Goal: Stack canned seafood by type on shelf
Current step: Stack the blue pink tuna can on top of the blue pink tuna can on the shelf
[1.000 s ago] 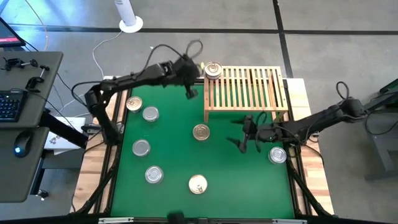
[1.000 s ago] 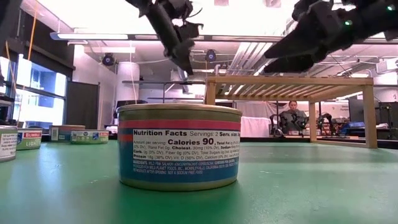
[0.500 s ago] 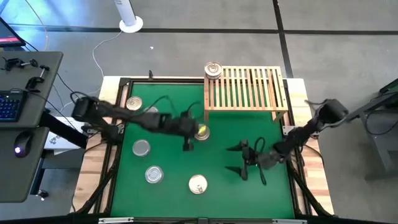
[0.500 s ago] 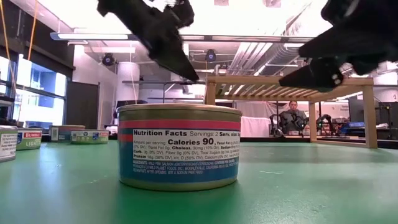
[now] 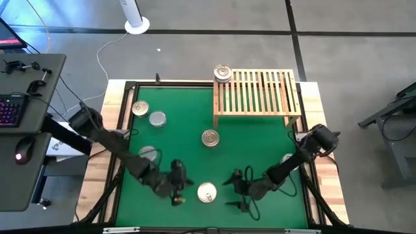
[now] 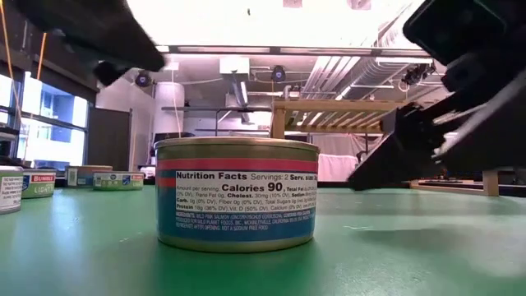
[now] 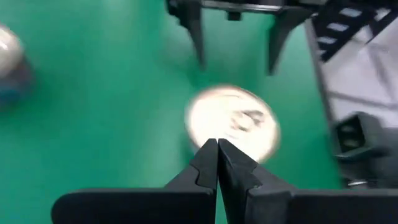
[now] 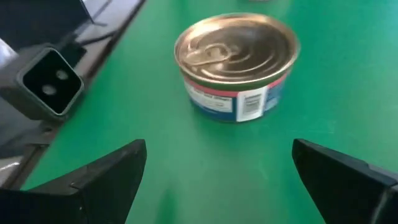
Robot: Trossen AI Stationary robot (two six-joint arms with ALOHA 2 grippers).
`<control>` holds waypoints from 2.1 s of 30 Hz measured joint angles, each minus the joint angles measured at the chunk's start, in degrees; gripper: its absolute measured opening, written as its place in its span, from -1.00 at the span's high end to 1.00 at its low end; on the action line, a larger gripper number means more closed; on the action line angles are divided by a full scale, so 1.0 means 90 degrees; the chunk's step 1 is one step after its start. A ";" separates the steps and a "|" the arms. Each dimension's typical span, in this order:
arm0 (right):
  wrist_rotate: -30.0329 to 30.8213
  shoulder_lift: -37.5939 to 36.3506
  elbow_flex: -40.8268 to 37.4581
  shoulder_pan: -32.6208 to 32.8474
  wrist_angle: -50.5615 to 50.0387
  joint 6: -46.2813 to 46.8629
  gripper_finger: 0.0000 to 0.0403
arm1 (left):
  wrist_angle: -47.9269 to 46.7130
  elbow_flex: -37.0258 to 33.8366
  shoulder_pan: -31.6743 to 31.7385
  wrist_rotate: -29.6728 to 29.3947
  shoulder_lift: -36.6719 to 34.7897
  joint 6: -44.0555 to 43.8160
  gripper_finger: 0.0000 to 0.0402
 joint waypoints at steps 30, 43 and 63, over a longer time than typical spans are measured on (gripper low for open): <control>0.1628 0.1617 0.0923 0.0235 0.1277 -0.0131 -0.98 | 0.1610 0.0072 -0.0513 0.0045 0.1835 -0.1630 1.00; 0.1691 0.1607 0.0942 0.0072 0.1364 -0.0136 -0.98 | 0.3224 0.0066 0.0077 0.0011 0.2464 -0.0718 1.00; 0.1584 0.1599 0.0945 0.0151 0.1351 -0.0128 -0.98 | 0.2365 0.0070 0.0000 -0.0071 0.2053 -0.0820 1.00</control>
